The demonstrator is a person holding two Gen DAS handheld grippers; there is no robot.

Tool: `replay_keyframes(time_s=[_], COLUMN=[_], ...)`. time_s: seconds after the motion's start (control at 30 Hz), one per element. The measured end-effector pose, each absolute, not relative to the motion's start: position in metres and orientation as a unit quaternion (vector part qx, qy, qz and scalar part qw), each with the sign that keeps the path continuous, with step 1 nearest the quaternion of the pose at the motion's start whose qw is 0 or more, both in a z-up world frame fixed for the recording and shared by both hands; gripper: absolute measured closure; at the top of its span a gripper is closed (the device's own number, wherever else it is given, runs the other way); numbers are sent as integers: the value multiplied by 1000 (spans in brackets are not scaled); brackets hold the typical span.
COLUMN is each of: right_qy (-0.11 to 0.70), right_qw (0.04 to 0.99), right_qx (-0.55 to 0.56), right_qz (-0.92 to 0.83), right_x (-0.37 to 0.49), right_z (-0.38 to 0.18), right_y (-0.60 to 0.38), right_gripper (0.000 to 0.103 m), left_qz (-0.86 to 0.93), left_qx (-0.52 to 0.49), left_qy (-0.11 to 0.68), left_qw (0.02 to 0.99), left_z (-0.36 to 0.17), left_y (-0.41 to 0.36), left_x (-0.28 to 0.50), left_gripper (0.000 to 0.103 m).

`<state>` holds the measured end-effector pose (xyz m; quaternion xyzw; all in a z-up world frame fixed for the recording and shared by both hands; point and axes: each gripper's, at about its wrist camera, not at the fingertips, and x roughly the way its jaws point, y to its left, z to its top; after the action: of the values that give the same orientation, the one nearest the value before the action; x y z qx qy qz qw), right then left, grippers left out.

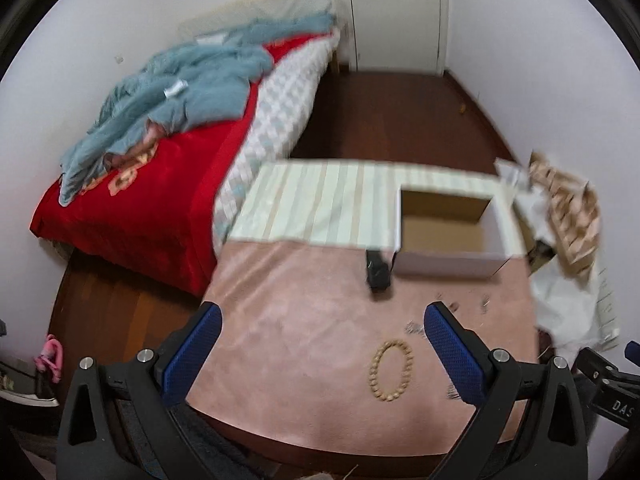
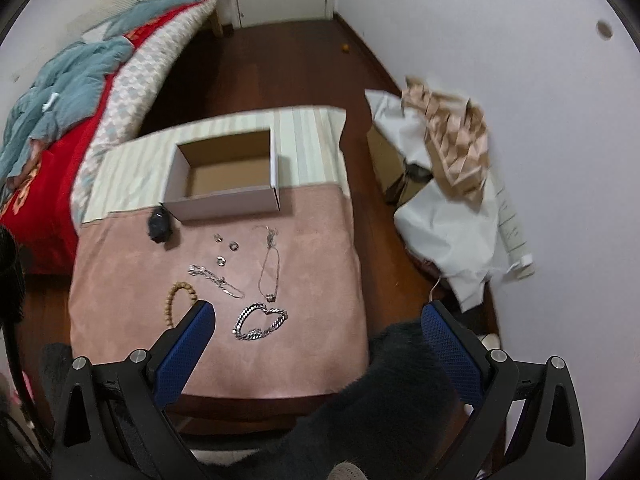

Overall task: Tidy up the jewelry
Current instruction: 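Grasp the wooden bead bracelet with the left tool while the right tool grasps the thick silver chain bracelet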

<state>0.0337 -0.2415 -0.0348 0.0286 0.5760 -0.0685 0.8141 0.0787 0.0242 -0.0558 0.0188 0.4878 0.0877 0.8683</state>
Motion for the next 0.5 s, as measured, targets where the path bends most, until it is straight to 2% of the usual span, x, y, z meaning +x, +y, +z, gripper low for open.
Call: replay_keyframes(time_s=[0.27, 0.5], right_qy=[657, 692], right_qw=[749, 713], right_qx=[67, 93], right_qz=[-62, -67], right_x=[67, 63], right_z=[-165, -237], right_y=[-243, -241], right_gripper=[0, 10], left_qz=[85, 77], left_qx=[51, 67], left_qy=[586, 636], left_qw=[804, 765], left_z=[-163, -224], left_y=[16, 10], left_x=[98, 101], left_gripper=[0, 0])
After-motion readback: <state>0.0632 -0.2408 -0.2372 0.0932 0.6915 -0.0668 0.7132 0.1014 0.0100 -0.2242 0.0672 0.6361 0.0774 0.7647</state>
